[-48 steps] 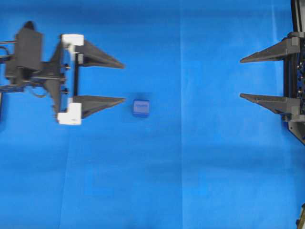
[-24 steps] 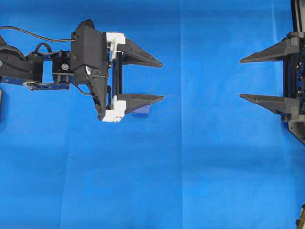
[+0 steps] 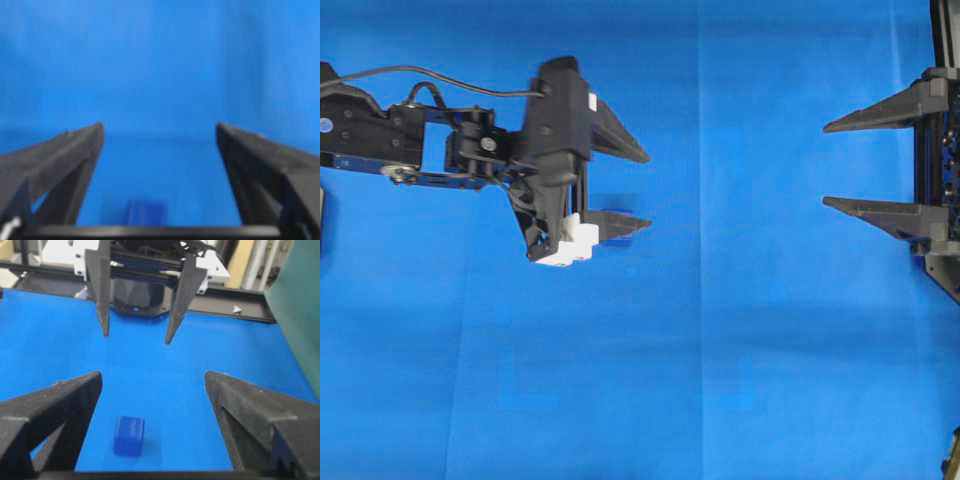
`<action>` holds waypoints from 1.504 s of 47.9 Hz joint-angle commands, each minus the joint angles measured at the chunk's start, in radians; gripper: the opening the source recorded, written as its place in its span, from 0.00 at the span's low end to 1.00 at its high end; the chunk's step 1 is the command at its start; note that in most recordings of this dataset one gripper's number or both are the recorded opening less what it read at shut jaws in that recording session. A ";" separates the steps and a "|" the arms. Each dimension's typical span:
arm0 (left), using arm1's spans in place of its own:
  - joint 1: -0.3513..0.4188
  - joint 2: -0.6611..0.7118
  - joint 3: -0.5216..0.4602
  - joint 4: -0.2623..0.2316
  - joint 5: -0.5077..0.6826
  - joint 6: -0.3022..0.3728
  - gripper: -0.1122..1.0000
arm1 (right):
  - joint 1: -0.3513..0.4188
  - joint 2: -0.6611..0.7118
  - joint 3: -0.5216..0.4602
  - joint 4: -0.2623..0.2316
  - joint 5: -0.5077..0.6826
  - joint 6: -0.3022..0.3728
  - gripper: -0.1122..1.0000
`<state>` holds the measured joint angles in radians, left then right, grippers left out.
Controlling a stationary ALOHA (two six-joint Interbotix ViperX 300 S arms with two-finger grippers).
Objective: Handover the blue block to the right arm after grasping it with the left arm, then place it in the designated position.
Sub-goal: 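Move the left gripper over the blue cube and lower it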
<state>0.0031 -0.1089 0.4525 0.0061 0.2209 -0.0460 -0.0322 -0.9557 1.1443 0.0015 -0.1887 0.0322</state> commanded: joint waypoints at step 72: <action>-0.020 0.135 -0.311 0.003 0.548 0.002 0.94 | -0.002 0.008 -0.028 0.000 0.003 0.000 0.97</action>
<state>-0.0199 0.0430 0.1611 0.0077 0.7716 -0.0445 -0.0307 -0.9557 1.1443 0.0015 -0.1810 0.0307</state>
